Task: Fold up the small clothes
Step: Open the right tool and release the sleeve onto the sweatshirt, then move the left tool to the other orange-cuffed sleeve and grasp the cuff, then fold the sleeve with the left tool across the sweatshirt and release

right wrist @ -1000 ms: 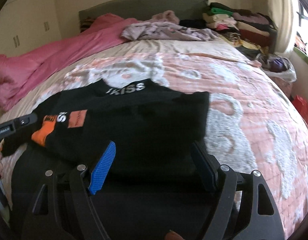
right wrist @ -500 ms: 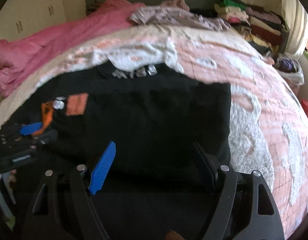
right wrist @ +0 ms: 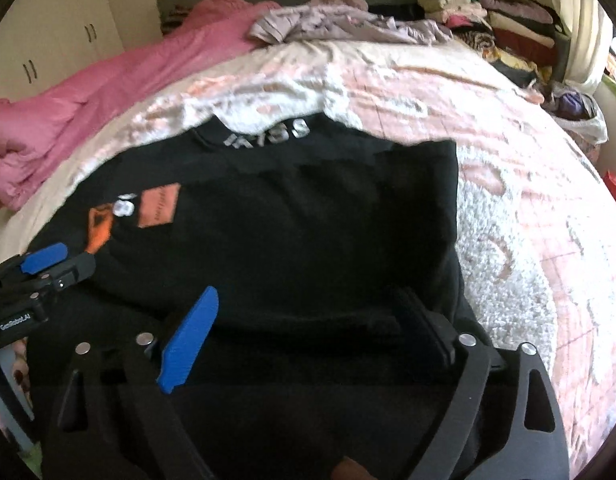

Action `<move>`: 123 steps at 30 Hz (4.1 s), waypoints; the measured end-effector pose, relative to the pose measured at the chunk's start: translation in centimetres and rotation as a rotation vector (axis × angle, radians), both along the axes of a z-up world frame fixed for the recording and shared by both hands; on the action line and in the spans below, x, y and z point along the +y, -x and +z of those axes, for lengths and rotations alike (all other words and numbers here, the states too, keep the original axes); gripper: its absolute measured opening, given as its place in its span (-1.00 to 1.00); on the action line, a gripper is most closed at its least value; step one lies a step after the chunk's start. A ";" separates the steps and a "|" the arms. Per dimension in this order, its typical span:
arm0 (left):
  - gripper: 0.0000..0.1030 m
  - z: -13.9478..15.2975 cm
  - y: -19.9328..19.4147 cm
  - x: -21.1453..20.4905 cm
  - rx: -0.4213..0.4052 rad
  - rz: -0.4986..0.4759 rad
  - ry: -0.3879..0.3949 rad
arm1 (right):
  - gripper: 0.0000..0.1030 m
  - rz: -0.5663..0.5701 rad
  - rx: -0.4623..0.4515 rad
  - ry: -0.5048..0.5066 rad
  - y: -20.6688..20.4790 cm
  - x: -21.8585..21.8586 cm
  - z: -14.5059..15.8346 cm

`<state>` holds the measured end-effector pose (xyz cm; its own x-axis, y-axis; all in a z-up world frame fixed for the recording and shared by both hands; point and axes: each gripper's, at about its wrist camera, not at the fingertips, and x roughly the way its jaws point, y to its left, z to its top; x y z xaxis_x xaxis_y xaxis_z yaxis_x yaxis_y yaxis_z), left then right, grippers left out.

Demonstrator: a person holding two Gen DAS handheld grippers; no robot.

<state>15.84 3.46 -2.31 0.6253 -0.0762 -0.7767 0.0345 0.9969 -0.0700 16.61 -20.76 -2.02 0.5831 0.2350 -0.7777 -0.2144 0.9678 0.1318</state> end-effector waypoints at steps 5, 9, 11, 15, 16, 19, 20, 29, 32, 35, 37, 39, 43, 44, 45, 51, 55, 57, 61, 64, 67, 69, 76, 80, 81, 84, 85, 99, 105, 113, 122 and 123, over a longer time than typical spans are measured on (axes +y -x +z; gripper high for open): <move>0.68 1.4 1.0 1.1 -0.027 0.033 -0.010 | 0.81 0.017 -0.039 -0.011 1.2 0.7 1.5; 0.75 2.1 2.0 2.6 -0.043 0.067 -0.015 | 0.88 0.028 -0.087 -0.019 2.1 1.6 3.0; 0.78 2.3 2.4 3.3 -0.045 0.086 -0.019 | 0.90 0.045 -0.108 -0.030 2.8 2.2 3.8; 0.81 2.8 3.0 4.8 -0.053 0.120 -0.028 | 0.91 0.075 -0.135 -0.037 3.5 4.0 5.0; 0.82 2.9 3.3 5.4 -0.057 0.131 -0.029 | 0.91 0.088 -0.140 -0.037 3.7 4.6 5.3; 0.82 3.3 4.0 6.7 -0.071 0.162 -0.029 | 0.91 0.120 -0.150 -0.028 4.1 6.2 6.0; 0.82 3.5 4.3 7.2 -0.082 0.173 -0.028 | 0.91 0.130 -0.153 -0.025 4.2 6.6 6.2; 0.82 4.0 5.9 10.9 -0.103 0.258 -0.052 | 0.91 0.221 -0.177 -0.006 5.3 11.1 7.0; 0.82 3.8 6.6 12.5 -0.100 0.303 -0.065 | 0.91 0.258 -0.186 0.000 5.7 12.6 7.2; 0.82 3.4 7.1 14.2 -0.088 0.346 -0.060 | 0.91 0.289 -0.187 -0.011 5.9 13.9 7.2; 0.82 3.1 7.6 15.5 -0.078 0.380 -0.058 | 0.91 0.303 -0.182 -0.018 5.8 14.8 7.2; 0.82 2.9 8.0 16.4 -0.072 0.404 -0.056 | 0.91 0.320 -0.177 -0.027 5.8 15.6 7.1; 0.82 2.4 9.1 18.4 -0.064 0.456 -0.056 | 0.91 0.350 -0.178 -0.023 6.0 17.3 7.0; 0.82 2.3 9.3 18.9 -0.062 0.469 -0.055 | 0.91 0.355 -0.180 -0.022 6.0 17.7 7.0; 0.82 2.1 9.6 19.4 -0.060 0.482 -0.050 | 0.91 0.365 -0.180 -0.024 6.0 18.2 7.0; 0.82 1.5 10.8 21.9 -0.041 0.545 -0.019 | 0.91 0.410 -0.177 -0.021 6.0 20.7 6.6; 0.82 1.3 11.6 23.7 -0.035 0.592 0.000 | 0.91 0.442 -0.177 -0.011 6.2 22.6 6.4; 0.82 1.3 11.7 24.4 -0.039 0.607 0.006 | 0.91 0.457 -0.178 -0.004 6.4 23.4 6.2; 0.82 1.0 12.1 25.9 -0.030 0.646 0.021 | 0.91 0.486 -0.173 0.018 6.7 25.0 5.8; 0.82 0.5 12.3 27.1 -0.020 0.676 0.048 | 0.91 0.497 -0.166 0.030 7.0 25.8 5.3; 0.82 -0.6 12.3 28.8 0.002 0.705 0.108 | 0.91 0.505 -0.158 0.036 7.3 26.0 4.9; 0.81 -1.6 12.2 29.7 0.023 0.724 0.157 | 0.91 0.502 -0.152 0.039 7.4 25.9 4.7; -0.05 -2.7 11.3 29.9 0.020 0.735 0.143 | 0.91 0.451 -0.129 0.014 6.7 24.2 4.2; -0.48 -2.5 10.7 29.3 0.003 0.704 0.121 | 0.91 0.412 -0.116 -0.029 6.1 22.8 4.3; -0.54 -2.5 10.6 29.2 -0.005 0.692 0.127 | 0.91 0.400 -0.114 -0.034 6.0 22.4 4.3; -0.72 -2.0 10.7 28.7 -0.035 0.667 0.138 | 0.91 0.370 -0.109 -0.049 5.7 21.2 4.4; -0.74 -1.4 10.9 28.5 -0.060 0.657 0.151 | 0.91 0.360 -0.108 -0.055 5.5 20.7 4.4; -0.75 8.2 10.2 19.5 -0.279 0.373 0.237 | 0.91 0.179 -0.138 -0.116 4.9 12.0 6.1; -0.75 9.6 8.3 14.9 -0.286 0.262 0.249 | 0.91 0.091 -0.148 -0.130 4.9 7.9 6.6; -0.75 8.8 5.3 8.3 -0.248 0.122 0.249 | 0.91 -0.006 -0.137 -0.169 4.5 3.4 6.3; -1.00 6.4 3.7 2.5 -0.171 -0.033 0.267 | 0.91 -0.084 -0.122 -0.215 4.1 -0.2 5.8; -1.00 6.2 3.7 2.1 -0.170 -0.040 0.259 | 0.91 -0.085 -0.112 -0.222 4.0 -0.4 5.6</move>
